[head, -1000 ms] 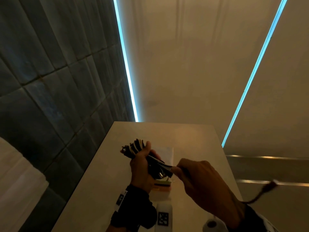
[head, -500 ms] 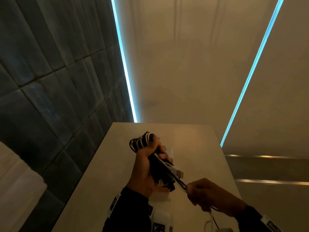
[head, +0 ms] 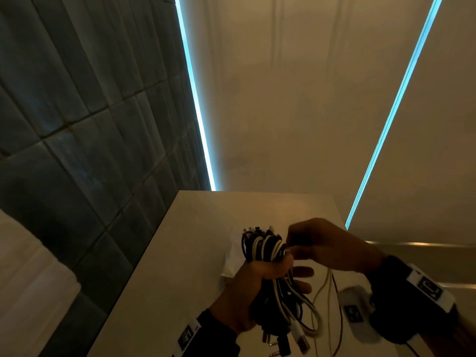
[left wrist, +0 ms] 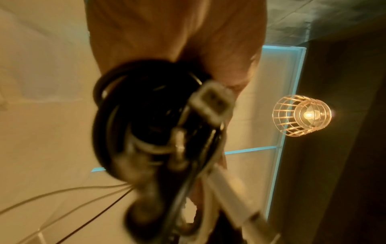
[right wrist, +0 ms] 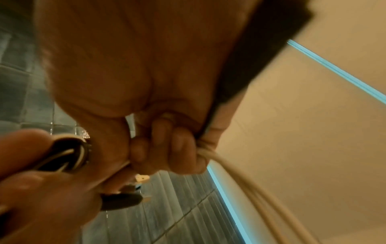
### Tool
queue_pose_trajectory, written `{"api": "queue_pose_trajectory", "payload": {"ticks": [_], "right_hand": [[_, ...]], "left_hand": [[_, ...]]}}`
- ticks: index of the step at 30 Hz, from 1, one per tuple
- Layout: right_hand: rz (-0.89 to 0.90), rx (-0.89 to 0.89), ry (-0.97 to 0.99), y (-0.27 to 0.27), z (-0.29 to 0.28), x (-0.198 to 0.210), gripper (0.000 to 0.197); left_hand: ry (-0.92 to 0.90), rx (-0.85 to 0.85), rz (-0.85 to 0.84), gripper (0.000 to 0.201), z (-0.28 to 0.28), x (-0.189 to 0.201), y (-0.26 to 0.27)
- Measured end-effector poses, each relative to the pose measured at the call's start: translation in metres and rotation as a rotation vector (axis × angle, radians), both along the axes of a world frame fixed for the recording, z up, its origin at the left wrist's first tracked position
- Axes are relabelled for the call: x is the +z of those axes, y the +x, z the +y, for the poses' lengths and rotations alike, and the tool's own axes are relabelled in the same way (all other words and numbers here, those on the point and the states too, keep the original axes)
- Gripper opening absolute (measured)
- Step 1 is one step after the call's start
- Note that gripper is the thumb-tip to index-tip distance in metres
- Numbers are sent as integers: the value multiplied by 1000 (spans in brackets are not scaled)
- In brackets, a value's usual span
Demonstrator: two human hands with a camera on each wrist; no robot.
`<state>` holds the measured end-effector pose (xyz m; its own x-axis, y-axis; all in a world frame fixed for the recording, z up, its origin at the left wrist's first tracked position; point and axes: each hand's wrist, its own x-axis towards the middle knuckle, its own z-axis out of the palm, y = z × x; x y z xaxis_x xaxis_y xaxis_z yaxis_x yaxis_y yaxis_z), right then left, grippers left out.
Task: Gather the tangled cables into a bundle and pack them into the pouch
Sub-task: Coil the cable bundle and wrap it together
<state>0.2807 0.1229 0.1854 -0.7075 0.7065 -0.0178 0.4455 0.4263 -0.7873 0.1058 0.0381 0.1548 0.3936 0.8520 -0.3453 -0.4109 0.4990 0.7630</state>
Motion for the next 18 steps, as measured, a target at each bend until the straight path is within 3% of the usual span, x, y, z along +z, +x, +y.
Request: {"api": "queue_pose_trajectory", "payload": {"ticks": [3, 6, 10, 13, 18], "right_hand": [[70, -43, -17, 1, 5, 4, 35], [20, -33, 4, 1, 10, 2, 26], [11, -14, 10, 7, 11, 4, 17], [48, 10, -25, 11, 8, 12, 18], [116, 9, -196, 19, -1, 18, 24]], "left_hand": [[17, 63, -6, 34, -3, -3, -2], [37, 85, 19, 16, -4, -7, -4], [58, 85, 41, 12, -4, -11, -6], [71, 17, 105, 24, -5, -11, -7], [75, -14, 88, 23, -4, -14, -15]]}}
